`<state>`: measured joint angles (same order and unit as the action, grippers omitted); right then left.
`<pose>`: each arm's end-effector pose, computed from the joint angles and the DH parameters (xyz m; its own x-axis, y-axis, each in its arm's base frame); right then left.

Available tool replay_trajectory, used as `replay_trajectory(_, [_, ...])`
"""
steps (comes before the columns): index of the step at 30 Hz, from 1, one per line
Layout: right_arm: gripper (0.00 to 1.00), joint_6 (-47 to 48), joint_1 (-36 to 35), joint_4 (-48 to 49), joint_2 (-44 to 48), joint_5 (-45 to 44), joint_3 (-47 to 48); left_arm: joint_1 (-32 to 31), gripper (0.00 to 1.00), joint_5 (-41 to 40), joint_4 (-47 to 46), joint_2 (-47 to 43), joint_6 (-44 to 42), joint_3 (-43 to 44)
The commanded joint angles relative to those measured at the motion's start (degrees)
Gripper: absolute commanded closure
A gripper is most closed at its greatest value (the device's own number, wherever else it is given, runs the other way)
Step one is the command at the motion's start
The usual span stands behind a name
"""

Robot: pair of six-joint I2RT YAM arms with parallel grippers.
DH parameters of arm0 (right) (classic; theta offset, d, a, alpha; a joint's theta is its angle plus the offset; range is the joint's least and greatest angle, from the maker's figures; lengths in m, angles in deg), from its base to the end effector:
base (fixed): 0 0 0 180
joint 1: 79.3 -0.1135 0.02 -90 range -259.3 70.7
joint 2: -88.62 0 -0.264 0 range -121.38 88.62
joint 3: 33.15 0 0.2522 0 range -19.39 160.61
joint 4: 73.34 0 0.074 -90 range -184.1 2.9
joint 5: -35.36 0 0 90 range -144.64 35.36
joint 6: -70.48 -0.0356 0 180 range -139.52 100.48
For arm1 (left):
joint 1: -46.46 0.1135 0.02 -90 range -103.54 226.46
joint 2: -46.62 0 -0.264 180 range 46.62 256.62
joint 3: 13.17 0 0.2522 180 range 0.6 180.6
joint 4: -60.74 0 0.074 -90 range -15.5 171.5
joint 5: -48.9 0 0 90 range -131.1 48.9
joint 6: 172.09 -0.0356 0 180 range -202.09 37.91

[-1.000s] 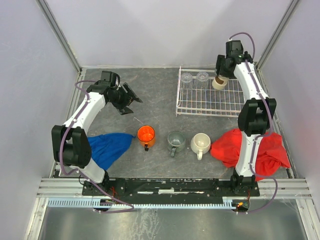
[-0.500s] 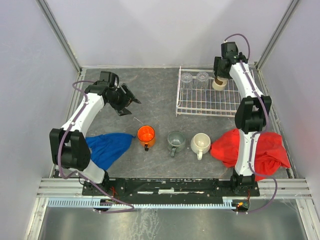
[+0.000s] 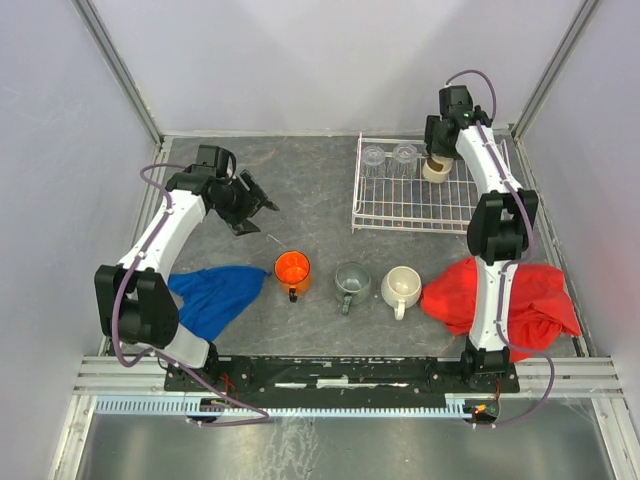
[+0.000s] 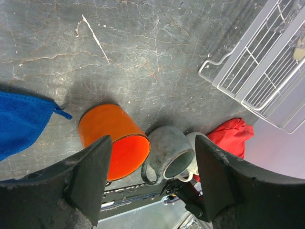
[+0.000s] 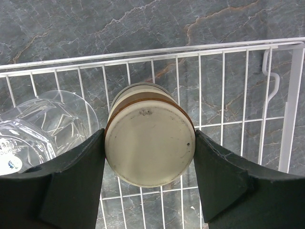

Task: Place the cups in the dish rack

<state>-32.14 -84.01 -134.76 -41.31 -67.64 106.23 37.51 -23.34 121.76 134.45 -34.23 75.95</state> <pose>0.5041 0.0335 0.2717 -0.7534 0.1515 -0.6399 0.2282 0.9729 -0.0383 0.3110 -0.0600 0.2898 -0.7949 -0.5897 -0.1429 -0.4313 0.7148 -0.5505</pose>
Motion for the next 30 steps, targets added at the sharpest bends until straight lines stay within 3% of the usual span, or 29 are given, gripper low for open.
replay_trajectory(1, [0.80, -0.19, -0.90, 1.60, 0.33, -0.83, 2.12, 0.30, 0.24, -1.02, -0.03, -2.74, -2.16, -0.36])
replay_trajectory(5, [0.78, -0.20, -1.16, 1.69, 0.04, -0.65, 2.16, 0.28, 0.24, -1.41, 0.44, -3.37, -2.15, -0.71])
replay_trajectory(8, [0.58, -0.03, -1.36, 1.54, -0.13, -1.00, 2.36, 0.26, 0.24, -1.49, 0.46, -3.90, -2.16, -1.23])
replay_trajectory(9, [0.45, 0.04, -1.51, 1.44, -0.19, -1.15, 2.44, 0.29, 0.23, -1.42, 0.41, -4.02, -2.08, -1.41])
replay_trajectory(12, [0.32, 0.27, -1.53, 1.38, 0.07, -1.33, 2.35, 0.27, 0.23, -1.41, 0.44, -4.46, -2.15, -1.69])
replay_trajectory(23, [0.11, 0.67, -1.53, 1.34, 1.04, -1.77, 2.06, 0.13, 0.24, -8.91, 8.32, -7.16, -10.39, -4.15])
replay_trajectory(30, [0.08, -0.12, -1.50, 1.30, 3.00, -0.90, 1.93, -2.58, 0.30, -12.81, 10.82, -8.27, -14.29, -4.47])
